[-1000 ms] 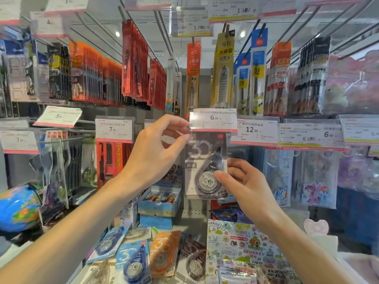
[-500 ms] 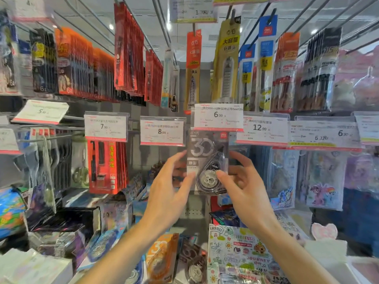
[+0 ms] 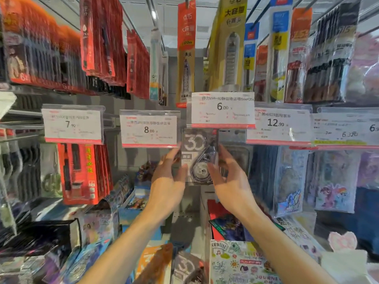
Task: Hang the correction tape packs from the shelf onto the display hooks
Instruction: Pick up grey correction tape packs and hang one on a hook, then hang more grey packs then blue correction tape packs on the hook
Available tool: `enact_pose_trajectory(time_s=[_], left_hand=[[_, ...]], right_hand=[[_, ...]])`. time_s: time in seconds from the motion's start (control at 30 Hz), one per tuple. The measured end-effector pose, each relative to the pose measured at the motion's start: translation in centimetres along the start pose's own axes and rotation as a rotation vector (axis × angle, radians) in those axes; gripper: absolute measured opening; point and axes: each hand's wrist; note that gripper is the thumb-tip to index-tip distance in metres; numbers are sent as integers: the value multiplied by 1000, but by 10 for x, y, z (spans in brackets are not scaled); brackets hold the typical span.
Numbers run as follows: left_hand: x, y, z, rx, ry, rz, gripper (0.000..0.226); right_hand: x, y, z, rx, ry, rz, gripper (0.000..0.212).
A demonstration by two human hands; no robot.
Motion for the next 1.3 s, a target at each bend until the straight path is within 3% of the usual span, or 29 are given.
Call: enact_pose_trajectory(time_s=[0.13, 0.37, 0.53, 0.8, 1.03, 1.3], left_hand=[[-7, -16, -10, 70, -53, -27, 54], [-15, -24, -14, 183, -38, -16, 52], [-1, -15, -10, 116, -4, -25, 41], [32, 41, 20, 140, 211, 75, 20], [58, 114, 51, 162, 280, 73, 17], [89, 176, 53, 255, 328, 149, 13]], right_hand=[[-7, -19, 4, -39, 84, 7, 67], [-6, -31, 2, -83, 7, -55, 65], [6, -24, 4, -105, -80, -143, 54], [50, 33, -4, -143, -234, -104, 14], [88, 95, -9, -128, -345, -148, 9], [71, 155, -11, -190, -376, -185, 8]])
Point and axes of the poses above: each hand's wrist, its own y-axis away from the middle knuckle, its own x-axis out of the back of the hand, z = x × y, and after that the axes turned 4 degrees about -x, right-handed
